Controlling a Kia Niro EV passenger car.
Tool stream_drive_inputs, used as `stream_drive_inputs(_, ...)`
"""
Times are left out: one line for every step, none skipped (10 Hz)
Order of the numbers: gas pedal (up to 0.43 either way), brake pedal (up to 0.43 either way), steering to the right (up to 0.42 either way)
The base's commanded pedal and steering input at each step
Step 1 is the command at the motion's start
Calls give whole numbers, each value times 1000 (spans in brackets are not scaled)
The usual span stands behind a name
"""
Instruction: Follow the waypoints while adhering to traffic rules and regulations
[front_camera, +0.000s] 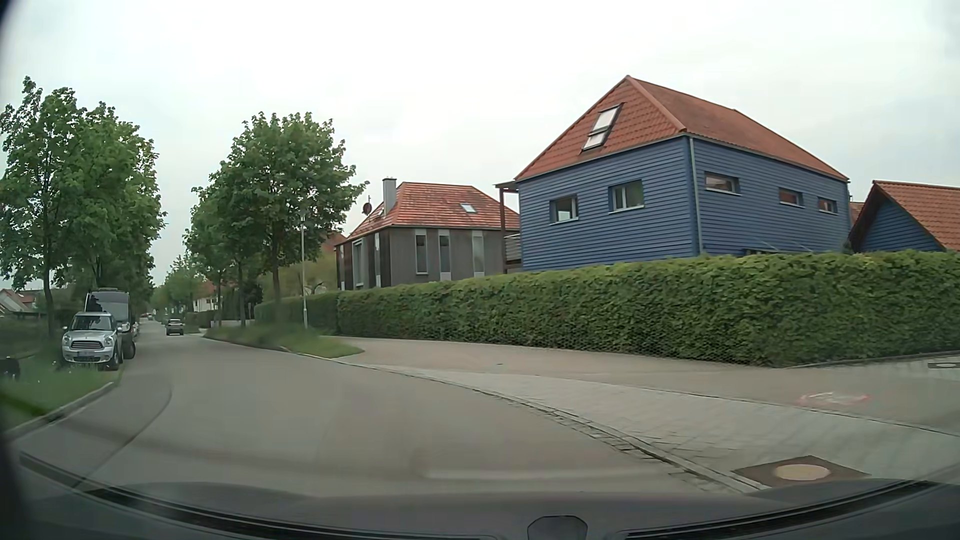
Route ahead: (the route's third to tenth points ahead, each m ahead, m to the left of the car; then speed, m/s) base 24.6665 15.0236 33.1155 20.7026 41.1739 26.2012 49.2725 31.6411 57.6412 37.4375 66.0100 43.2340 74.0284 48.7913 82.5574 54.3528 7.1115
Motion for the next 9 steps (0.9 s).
stream_drive_inputs(67,0,-203)
stream_drive_inputs(67,0,-203)
stream_drive_inputs(67,0,-203)
stream_drive_inputs(67,0,-204)
stream_drive_inputs(67,0,-205)
stream_drive_inputs(67,0,-207)
stream_drive_inputs(79,0,-208)
stream_drive_inputs(79,0,-209)
stream_drive_inputs(87,0,-209)
